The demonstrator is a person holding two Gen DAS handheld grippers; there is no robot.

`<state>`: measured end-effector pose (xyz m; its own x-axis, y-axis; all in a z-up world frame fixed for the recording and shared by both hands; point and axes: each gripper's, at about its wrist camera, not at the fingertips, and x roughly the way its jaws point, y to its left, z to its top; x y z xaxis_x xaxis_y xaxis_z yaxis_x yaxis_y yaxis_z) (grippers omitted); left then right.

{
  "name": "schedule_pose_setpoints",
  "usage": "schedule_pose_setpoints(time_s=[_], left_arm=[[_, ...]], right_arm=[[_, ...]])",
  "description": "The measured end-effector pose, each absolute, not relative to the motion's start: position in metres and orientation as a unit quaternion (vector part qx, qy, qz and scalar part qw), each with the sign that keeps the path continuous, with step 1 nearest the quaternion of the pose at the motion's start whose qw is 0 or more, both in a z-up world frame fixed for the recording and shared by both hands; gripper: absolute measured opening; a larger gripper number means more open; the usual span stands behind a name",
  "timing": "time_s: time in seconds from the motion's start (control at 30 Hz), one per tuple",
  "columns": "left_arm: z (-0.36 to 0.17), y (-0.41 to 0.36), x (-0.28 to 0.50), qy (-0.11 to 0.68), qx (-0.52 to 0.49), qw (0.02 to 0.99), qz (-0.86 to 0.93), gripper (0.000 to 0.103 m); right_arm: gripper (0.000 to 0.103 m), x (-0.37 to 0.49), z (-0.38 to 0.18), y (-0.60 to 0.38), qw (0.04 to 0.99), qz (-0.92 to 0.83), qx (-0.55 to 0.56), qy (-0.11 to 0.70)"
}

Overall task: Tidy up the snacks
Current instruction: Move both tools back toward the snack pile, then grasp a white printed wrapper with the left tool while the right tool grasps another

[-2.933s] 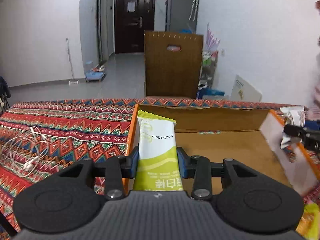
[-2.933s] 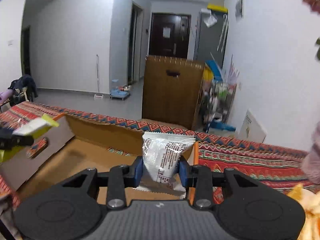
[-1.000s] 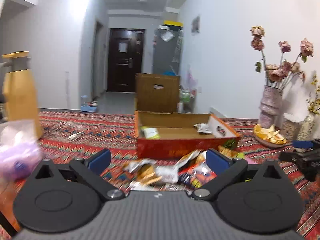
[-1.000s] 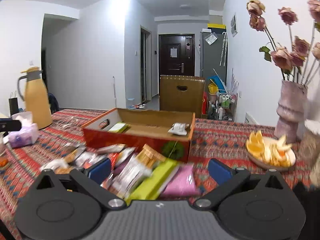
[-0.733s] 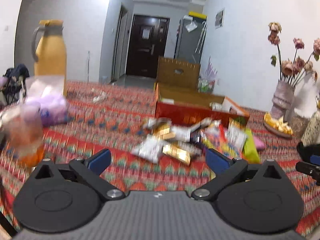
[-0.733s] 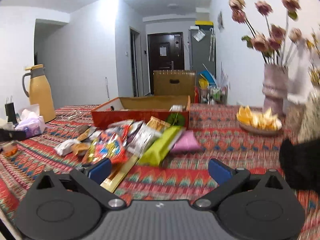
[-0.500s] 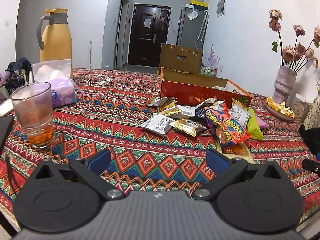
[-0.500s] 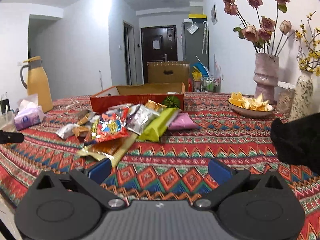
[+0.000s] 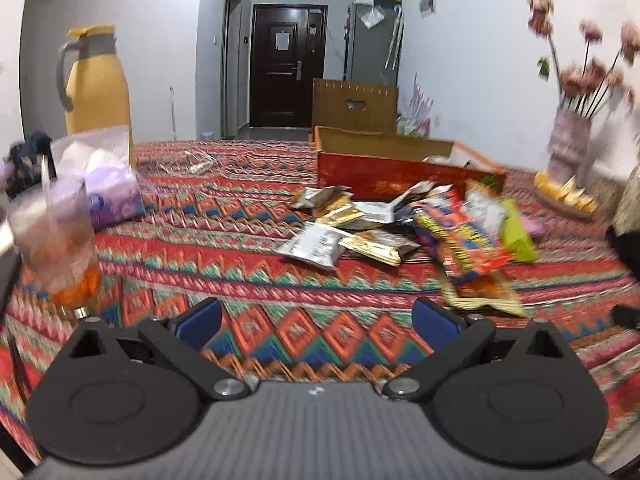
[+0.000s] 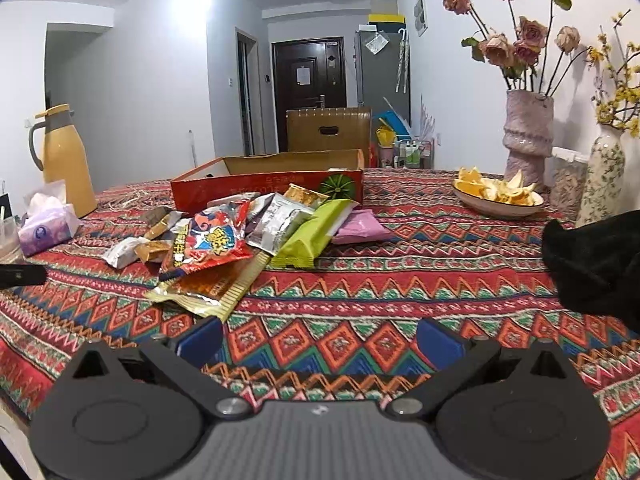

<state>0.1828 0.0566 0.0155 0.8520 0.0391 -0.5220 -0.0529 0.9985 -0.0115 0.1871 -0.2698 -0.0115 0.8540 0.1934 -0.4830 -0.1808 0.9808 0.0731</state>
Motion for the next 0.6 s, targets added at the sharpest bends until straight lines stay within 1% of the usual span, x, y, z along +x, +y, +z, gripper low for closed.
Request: schedule_pose_setpoints(time_s=[0.13,0.23,0.33,0.37,0.4,0.43,0.53,0.57,0.6], left_arm=[[0.012,0.058,0.223,0.282,0.043,0.958,0.022,0.103],[0.006,0.059,0.253,0.289,0.083,0.954,0.014,0.103],[-0.005,0.058,0.281,0.298,0.101,0.949,-0.008,0.103],[-0.009,0.057,0.289,0.300,0.105,0.948,-0.017,0.102],[-0.014,0.056,0.297,0.301,0.110,0.947,-0.028,0.100],[-0.016,0.055,0.303,0.302,0.113,0.946,-0.034,0.097],[-0.022,0.060,0.322,0.312,0.101,0.943,-0.053,0.084],[-0.024,0.063,0.328,0.317,0.093,0.942,-0.061,0.077],[-0.027,0.066,0.333,0.324,0.083,0.940,-0.072,0.075]], right_arm=[[0.103,0.203,-0.011,-0.266,0.961,0.096,0.020,0.258],[0.103,0.214,-0.010,-0.267,0.960,0.100,0.051,0.258],[0.100,0.227,-0.009,-0.267,0.958,0.099,0.065,0.260],[0.096,0.231,-0.009,-0.265,0.958,0.097,0.064,0.261],[0.092,0.236,-0.008,-0.263,0.959,0.097,0.059,0.261],[0.091,0.240,-0.007,-0.261,0.959,0.097,0.055,0.262],[0.091,0.253,-0.003,-0.253,0.959,0.106,0.054,0.259],[0.090,0.258,-0.001,-0.251,0.958,0.110,0.057,0.257],[0.090,0.264,0.001,-0.248,0.958,0.115,0.057,0.256]])
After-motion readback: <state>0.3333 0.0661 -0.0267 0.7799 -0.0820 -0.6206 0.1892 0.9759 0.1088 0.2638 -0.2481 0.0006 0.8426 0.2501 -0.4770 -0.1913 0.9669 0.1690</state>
